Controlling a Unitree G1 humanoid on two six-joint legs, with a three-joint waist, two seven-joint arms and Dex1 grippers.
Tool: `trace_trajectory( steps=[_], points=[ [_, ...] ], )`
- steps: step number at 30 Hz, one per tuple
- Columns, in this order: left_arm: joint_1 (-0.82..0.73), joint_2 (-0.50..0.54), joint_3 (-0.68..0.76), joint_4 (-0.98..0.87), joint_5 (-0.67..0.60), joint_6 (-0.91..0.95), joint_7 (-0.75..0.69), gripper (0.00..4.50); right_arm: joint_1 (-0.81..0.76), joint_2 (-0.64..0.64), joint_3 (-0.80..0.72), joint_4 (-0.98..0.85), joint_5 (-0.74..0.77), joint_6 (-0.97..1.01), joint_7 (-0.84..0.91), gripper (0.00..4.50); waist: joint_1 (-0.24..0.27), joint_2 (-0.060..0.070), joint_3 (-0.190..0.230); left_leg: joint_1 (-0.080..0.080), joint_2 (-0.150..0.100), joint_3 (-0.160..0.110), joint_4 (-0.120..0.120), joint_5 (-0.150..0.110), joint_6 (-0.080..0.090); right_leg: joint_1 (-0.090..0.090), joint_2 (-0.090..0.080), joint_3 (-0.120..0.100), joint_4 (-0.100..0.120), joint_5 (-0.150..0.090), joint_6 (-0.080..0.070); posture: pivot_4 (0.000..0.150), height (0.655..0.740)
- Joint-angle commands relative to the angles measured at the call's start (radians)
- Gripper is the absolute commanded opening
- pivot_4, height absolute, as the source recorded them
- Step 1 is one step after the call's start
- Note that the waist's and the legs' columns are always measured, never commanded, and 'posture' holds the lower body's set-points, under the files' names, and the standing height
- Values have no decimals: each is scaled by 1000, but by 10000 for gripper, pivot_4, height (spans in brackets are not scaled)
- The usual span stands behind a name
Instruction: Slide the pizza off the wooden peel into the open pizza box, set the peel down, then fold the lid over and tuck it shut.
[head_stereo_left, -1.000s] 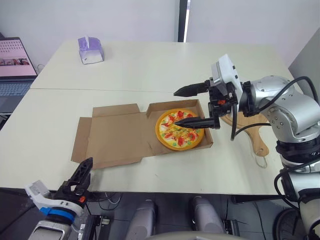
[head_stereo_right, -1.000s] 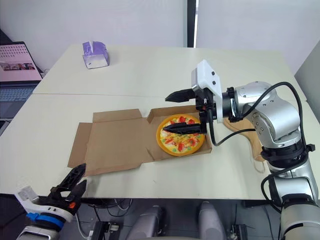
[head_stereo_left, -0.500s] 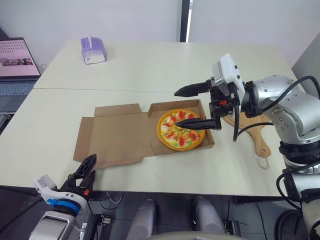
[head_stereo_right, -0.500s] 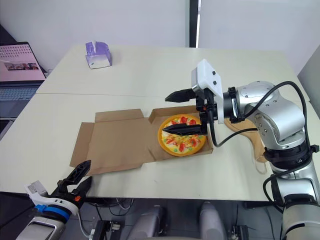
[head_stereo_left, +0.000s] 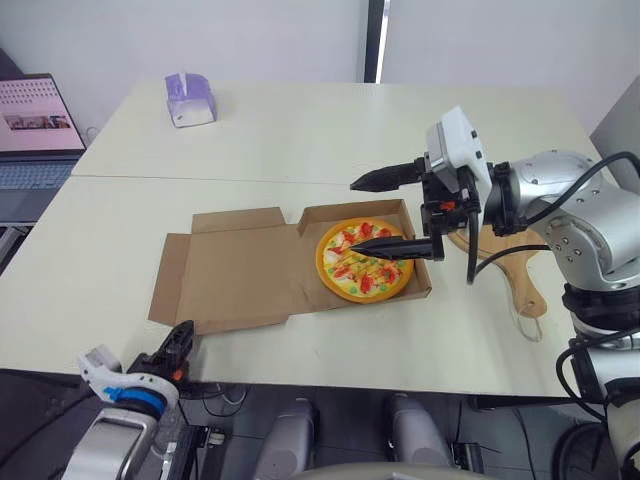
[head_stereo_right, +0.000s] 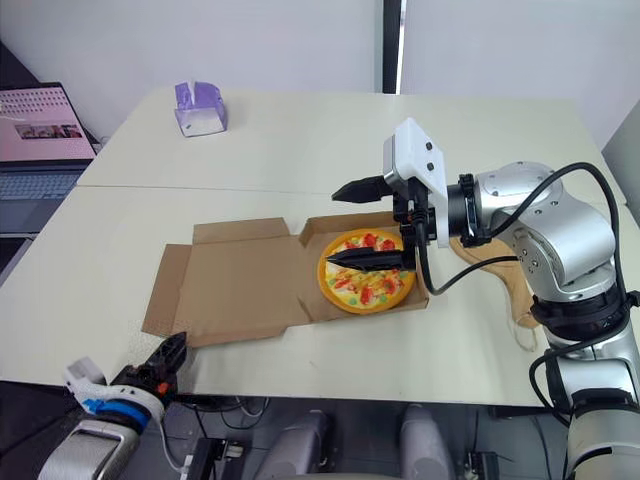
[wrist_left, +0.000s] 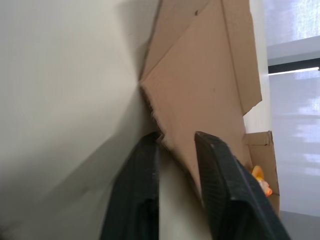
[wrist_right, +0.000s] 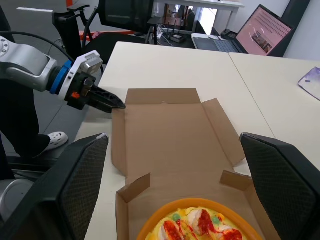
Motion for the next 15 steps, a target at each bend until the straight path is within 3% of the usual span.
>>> trace_trajectory(
  steps=[1,9,15],
  points=[
    [18,16,-10,-22,16,20,-13,242,4,-5,-20,-29,5,-22,-8,45000,-3,-2,0,0,0,0,1,-1,-1,0,0,1,0,0,0,1500,7400],
    [-29,20,8,-36,30,-5,11,242,13,-2,-24,-21,1,-34,-25,45000,-2,-3,0,0,0,2,2,-2,-1,1,0,1,0,0,0,1500,7400],
    [-127,159,58,-48,62,15,-16,242,43,-29,-31,11,-28,-68,-30,45000,-2,-4,0,0,1,1,2,-2,-2,1,1,0,0,0,0,1500,7400]
  ],
)
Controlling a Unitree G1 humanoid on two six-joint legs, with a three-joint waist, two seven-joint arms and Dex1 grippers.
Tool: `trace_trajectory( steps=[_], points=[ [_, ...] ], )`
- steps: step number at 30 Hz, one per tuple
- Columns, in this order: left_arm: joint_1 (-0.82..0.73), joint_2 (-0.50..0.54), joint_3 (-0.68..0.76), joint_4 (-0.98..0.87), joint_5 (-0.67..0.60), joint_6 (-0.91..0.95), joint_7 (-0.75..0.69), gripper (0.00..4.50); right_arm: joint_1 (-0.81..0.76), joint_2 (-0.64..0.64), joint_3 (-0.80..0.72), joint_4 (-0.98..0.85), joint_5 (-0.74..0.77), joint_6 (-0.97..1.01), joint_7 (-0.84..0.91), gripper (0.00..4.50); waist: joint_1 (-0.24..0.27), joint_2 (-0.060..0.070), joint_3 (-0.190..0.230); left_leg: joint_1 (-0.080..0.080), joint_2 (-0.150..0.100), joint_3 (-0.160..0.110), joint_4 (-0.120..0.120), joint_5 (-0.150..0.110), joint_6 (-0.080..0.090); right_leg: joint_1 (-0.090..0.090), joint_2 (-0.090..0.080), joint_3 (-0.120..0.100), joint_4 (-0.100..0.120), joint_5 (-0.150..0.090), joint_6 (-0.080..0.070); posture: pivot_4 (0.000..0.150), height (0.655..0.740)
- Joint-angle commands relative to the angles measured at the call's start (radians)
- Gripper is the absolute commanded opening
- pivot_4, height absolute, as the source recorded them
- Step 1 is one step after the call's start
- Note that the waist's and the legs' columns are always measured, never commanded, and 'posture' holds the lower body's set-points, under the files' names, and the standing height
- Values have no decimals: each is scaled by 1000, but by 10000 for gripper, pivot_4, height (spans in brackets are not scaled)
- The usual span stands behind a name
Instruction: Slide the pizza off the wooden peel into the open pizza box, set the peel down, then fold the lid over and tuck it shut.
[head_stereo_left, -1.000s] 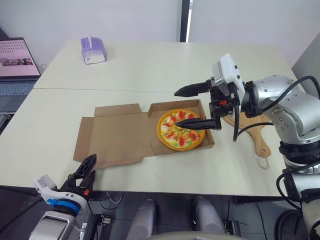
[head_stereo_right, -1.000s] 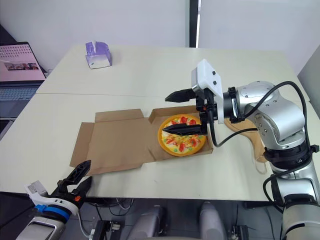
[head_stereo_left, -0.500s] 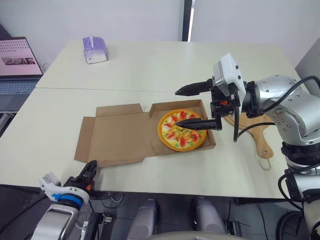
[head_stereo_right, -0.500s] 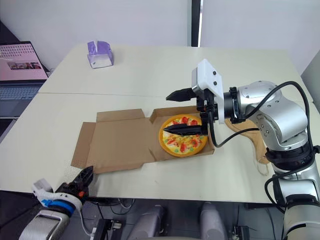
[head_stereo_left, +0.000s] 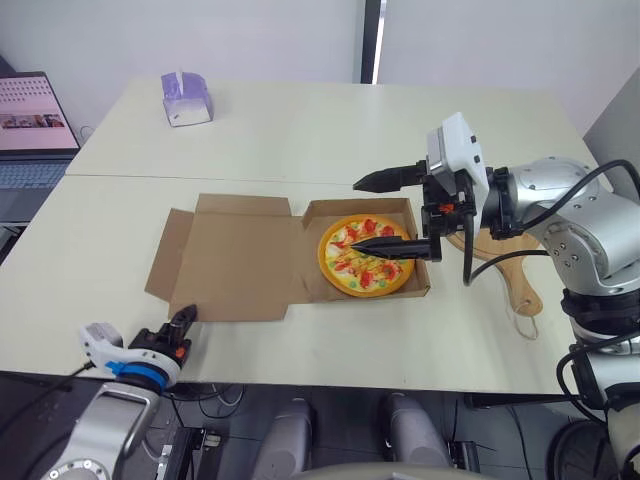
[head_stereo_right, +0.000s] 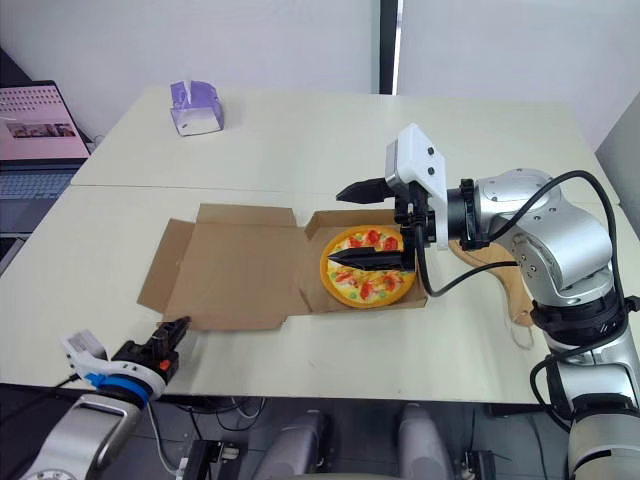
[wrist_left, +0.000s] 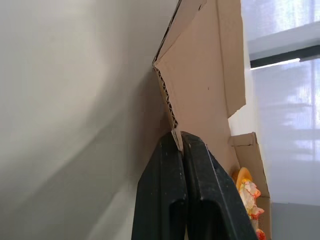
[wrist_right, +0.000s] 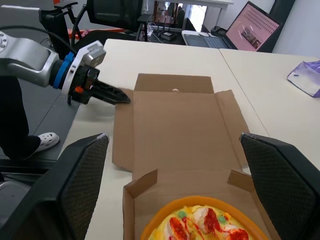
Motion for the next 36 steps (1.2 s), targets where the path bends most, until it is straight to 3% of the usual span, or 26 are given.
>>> trace_trajectory(
  steps=[1,4,8,11,12,15,22,26,31,36],
  points=[
    [-63,108,58,-39,22,17,-34,242,16,-32,-34,18,-31,-45,-5,45000,0,0,0,0,0,0,0,0,0,0,0,0,0,0,0,1500,7400],
    [-142,256,65,2,108,66,-105,242,40,-53,-36,79,-86,-109,-7,45000,1,-1,0,0,0,-1,0,0,0,0,1,0,0,0,0,1500,7400],
    [-290,462,-21,73,376,97,-297,242,43,-44,-23,233,-222,-269,-71,45000,-2,-1,1,0,-1,2,0,0,0,0,8,1,-1,1,-2,1500,7400],
    [-407,533,-95,126,550,77,-429,242,26,-15,-6,375,-332,-402,-138,45000,-6,-1,1,1,1,2,-2,0,-1,-1,9,2,0,1,-2,1500,7400],
    [-445,539,-110,142,578,78,-458,242,21,-7,-2,414,-358,-431,-152,45000,-8,-1,1,1,0,3,-2,0,-1,-2,9,3,1,1,-2,1500,7400],
    [-595,544,-167,194,657,91,-544,0,-10,21,22,559,-439,-533,-177,39145,-13,-1,1,0,2,3,-2,0,-1,-5,11,4,2,1,-3,1500,7400],
    [-827,462,-243,308,786,88,-679,0,-113,92,63,885,-584,-710,-245,13571,-28,-2,1,-2,2,5,-2,0,-1,-8,11,6,3,2,-2,1500,7400],
    [-875,414,-255,339,830,91,-738,0,-179,121,76,1054,-658,-782,-318,203,-30,-2,1,-3,2,6,-2,0,-1,-10,11,7,3,3,-3,1500,7400],
    [-890,367,-259,356,885,88,-786,0,-208,143,114,1198,-738,-876,-337,203,-31,-2,1,-3,2,7,-2,0,-2,-10,11,7,3,3,-3,1500,7400],
    [-933,324,-246,376,903,93,-820,0,-184,168,120,1210,-739,-924,-277,203,-31,-2,1,-3,2,7,-2,0,-2,-10,11,8,4,4,-2,1500,7400]
  ],
)
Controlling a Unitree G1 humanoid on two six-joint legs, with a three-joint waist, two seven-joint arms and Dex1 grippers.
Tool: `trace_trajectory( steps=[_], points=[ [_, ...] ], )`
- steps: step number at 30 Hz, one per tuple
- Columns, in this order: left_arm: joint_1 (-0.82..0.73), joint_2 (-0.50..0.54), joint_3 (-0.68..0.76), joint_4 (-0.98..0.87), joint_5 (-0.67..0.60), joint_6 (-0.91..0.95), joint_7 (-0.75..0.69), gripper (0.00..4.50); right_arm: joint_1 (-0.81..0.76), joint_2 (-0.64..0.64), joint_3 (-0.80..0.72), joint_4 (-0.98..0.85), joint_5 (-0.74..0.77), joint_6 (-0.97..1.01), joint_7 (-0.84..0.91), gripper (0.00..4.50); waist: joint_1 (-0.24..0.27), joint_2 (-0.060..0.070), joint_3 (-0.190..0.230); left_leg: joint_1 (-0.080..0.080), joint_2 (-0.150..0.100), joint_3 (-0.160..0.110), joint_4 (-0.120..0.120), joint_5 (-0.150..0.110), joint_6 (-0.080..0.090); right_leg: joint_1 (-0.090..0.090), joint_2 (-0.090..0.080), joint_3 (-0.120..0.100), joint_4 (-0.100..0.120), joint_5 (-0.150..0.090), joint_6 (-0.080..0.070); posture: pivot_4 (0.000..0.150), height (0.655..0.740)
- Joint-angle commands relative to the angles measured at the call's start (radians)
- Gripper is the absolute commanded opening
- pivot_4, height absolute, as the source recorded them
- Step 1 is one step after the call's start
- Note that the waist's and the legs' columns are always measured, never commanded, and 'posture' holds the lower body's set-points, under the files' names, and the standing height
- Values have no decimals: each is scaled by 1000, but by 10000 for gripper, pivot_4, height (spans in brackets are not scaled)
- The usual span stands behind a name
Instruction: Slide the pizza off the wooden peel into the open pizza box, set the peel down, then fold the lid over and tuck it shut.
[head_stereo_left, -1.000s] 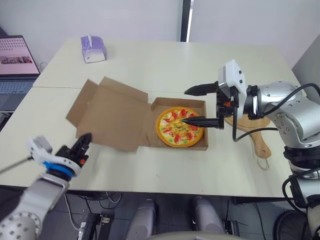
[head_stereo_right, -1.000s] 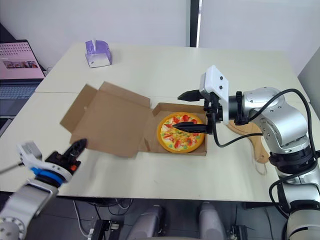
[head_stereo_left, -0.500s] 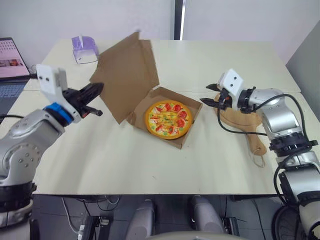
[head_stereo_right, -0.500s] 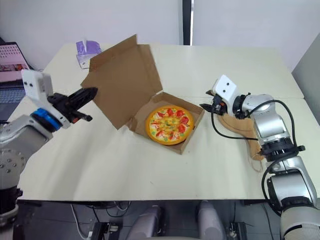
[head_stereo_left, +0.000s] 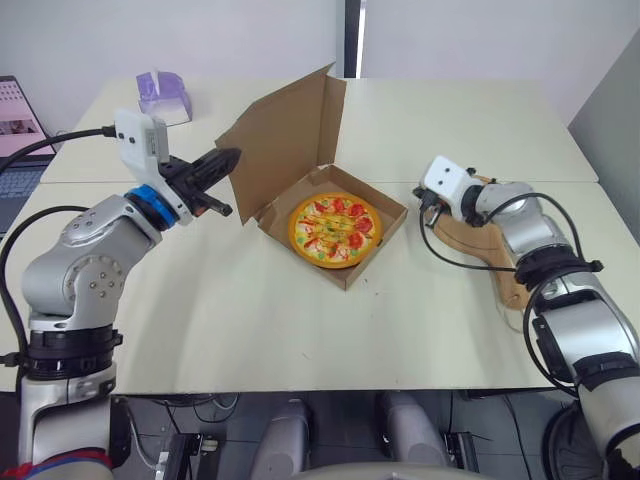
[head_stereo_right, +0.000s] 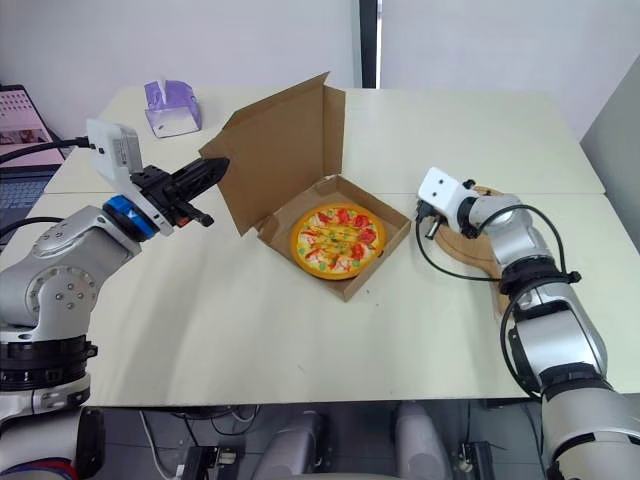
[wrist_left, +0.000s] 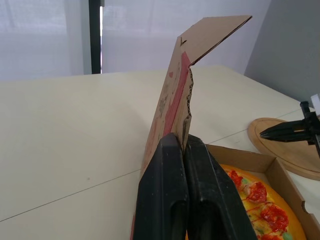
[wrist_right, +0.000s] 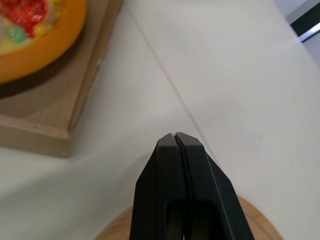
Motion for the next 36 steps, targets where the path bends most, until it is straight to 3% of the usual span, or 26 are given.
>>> trace_trajectory(
  steps=[1,6,17,23,27,32,36],
  points=[
    [-45,-13,22,-8,8,-8,-37,0,9,-2,-11,-45,11,-27,53,203,0,0,0,0,0,0,0,0,0,0,0,0,0,0,0,1500,7400],
    [-82,-30,7,22,36,-11,-78,0,74,-7,-15,-171,33,24,132,203,0,0,0,0,0,-1,0,0,0,0,0,0,0,0,0,1500,7400],
    [-200,-108,-35,164,138,-42,-176,0,378,-64,-12,-811,143,397,297,203,1,0,0,0,0,-2,1,0,0,0,0,-1,1,0,1,1500,7400],
    [-262,-135,-36,254,183,-63,-207,0,487,-57,-16,-1060,194,563,286,203,1,0,0,0,0,-3,2,0,0,1,0,-1,1,0,1,1500,7400],
    [-300,-144,-37,316,214,-81,-233,0,498,-81,-58,-1095,189,593,237,203,4,0,0,0,-1,-5,2,0,0,1,0,-1,1,0,1,1500,7400],
    [-340,-150,-34,401,255,-107,-250,0,401,-79,-158,-962,168,541,92,203,4,0,0,0,-1,-4,2,0,0,1,0,-2,1,1,1,1500,7400],
    [-366,-161,-23,458,273,-113,-245,0,276,18,-248,-826,209,511,-54,9565,1,0,0,0,-1,-3,2,0,0,0,0,-1,2,1,1,1500,7400]
  ],
)
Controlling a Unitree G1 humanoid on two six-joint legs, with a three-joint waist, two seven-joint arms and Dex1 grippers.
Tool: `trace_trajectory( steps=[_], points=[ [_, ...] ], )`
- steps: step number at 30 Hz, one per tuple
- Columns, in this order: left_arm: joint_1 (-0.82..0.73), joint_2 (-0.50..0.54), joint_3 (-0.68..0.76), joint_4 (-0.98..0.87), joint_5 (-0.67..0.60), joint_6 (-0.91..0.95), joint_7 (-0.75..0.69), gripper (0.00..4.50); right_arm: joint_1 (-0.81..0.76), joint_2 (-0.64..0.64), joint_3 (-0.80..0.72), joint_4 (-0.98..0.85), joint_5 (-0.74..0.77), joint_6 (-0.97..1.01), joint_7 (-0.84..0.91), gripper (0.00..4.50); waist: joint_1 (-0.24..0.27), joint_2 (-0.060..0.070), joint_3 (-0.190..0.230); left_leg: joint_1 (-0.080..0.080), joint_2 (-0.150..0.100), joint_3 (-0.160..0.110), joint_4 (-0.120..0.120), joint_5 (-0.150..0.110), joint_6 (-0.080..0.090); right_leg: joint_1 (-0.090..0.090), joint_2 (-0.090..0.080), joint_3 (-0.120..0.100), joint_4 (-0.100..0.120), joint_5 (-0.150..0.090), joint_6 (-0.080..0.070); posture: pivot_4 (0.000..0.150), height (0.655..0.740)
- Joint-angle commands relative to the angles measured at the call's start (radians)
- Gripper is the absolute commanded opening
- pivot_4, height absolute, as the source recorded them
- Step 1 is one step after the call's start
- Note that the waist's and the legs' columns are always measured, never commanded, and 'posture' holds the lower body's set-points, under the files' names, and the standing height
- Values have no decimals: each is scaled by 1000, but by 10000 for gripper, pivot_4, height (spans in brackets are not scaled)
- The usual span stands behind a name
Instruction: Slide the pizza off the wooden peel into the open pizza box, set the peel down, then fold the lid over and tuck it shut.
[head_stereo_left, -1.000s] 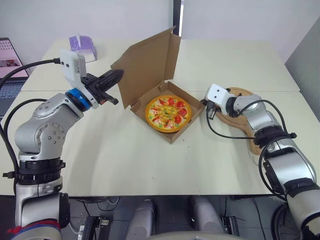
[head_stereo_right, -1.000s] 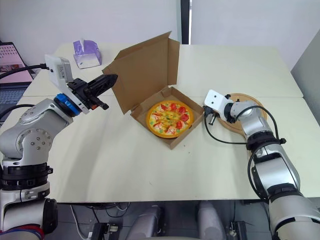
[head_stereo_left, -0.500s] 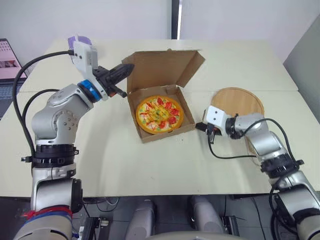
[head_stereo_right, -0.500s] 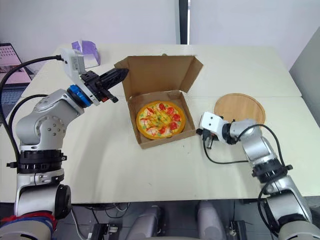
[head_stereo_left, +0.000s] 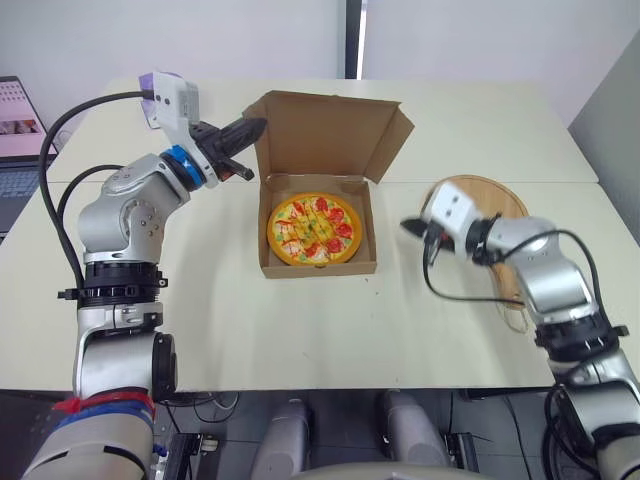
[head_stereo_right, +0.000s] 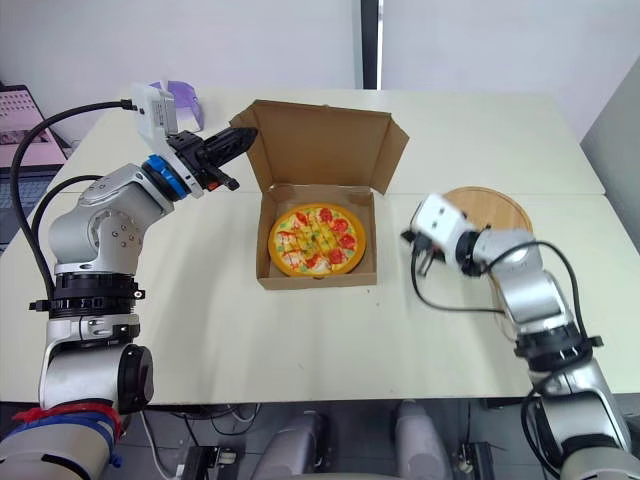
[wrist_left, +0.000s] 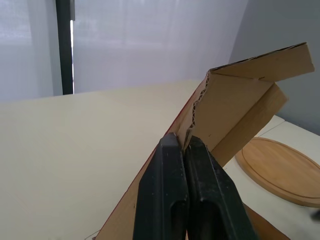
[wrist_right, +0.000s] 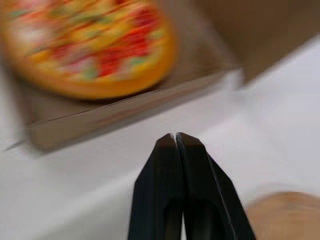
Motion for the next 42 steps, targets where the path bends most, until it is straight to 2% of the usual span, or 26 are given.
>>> trace_trajectory(
  steps=[1,9,10,12,13,15,25,31,37,42],
  points=[
    [-49,-12,21,25,8,-17,-4,0,-97,70,-84,78,47,-42,-122,12950,-1,0,0,0,0,0,0,0,0,0,0,0,0,0,0,1500,7400],
    [-84,-12,34,88,17,-35,-21,0,-270,187,-136,314,86,-95,-253,42049,1,0,0,-1,0,-1,0,0,0,-1,0,0,0,0,0,1500,7400],
    [-86,-10,34,93,20,-38,-24,0,-283,195,-138,333,98,-93,-252,44578,1,0,0,-1,0,-1,0,0,0,-1,0,0,0,0,0,1500,7400],
    [-91,-10,36,102,25,-42,-28,0,-300,205,-138,357,112,-97,-249,44578,0,0,0,-1,0,-1,0,0,0,-1,0,0,0,0,0,1500,7400],
    [-93,-10,38,104,26,-44,-31,0,-305,210,-137,363,119,-102,-246,43432,-1,0,0,-1,0,-1,0,0,0,-1,0,0,0,0,0,1500,7400],
    [-93,-10,42,104,25,-42,-38,0,-310,218,-132,365,131,-114,-234,37587,-1,0,0,-1,0,-1,0,0,0,-1,0,0,0,0,0,1500,7400],
    [-72,-16,53,83,34,-40,-41,0,-363,242,-124,410,145,-155,-233,1169,-3,0,0,-1,0,-1,0,0,0,-1,0,0,1,0,0,1500,7400],
    [-57,-4,57,65,46,-37,-34,0,-369,239,-112,362,150,-144,-223,179,-4,0,0,-1,0,-2,0,0,0,-2,0,0,1,0,0,1500,7400],
    [-77,23,42,53,76,-23,-35,0,-399,261,-84,270,146,-51,-247,179,-5,0,0,-1,0,-2,0,0,0,-3,0,0,2,0,0,1500,7400],
    [-50,12,55,-45,54,36,0,0,-405,302,-62,193,148,52,-289,179,-5,0,0,-2,0,-5,0,0,0,-3,0,0,2,0,0,1500,7400]
  ],
)
